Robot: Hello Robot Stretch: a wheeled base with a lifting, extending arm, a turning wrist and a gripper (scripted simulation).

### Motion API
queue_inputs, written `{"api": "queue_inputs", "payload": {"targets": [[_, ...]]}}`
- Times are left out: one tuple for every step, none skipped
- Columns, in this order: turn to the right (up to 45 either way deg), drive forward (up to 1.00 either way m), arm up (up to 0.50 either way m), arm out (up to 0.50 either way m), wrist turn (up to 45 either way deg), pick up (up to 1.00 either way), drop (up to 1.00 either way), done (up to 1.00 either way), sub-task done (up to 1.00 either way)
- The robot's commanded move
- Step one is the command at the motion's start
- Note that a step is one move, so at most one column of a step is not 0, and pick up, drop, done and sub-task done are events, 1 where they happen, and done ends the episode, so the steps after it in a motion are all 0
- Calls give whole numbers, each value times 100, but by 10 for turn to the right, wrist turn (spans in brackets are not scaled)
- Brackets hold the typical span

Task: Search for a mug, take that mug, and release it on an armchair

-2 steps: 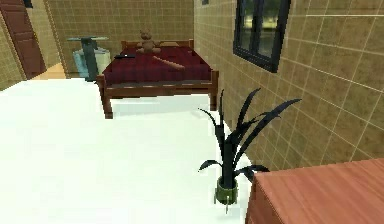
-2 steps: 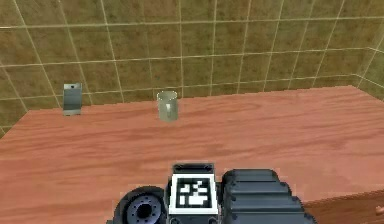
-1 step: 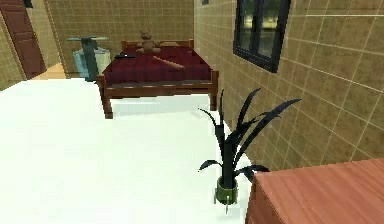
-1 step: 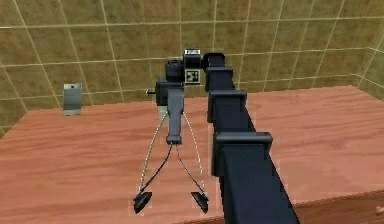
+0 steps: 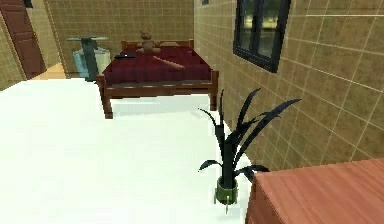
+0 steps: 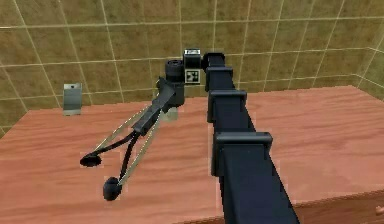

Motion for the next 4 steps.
{"api": "queue_inputs", "payload": {"targets": [[0, 0, 0, 0, 450, 0, 0, 0, 0], [0, 0, 0, 0, 450, 0, 0, 0, 0], [0, 0, 0, 0, 270, 0, 0, 0, 0], [0, 0, -4, 0, 0, 0, 0, 0, 0]]}}
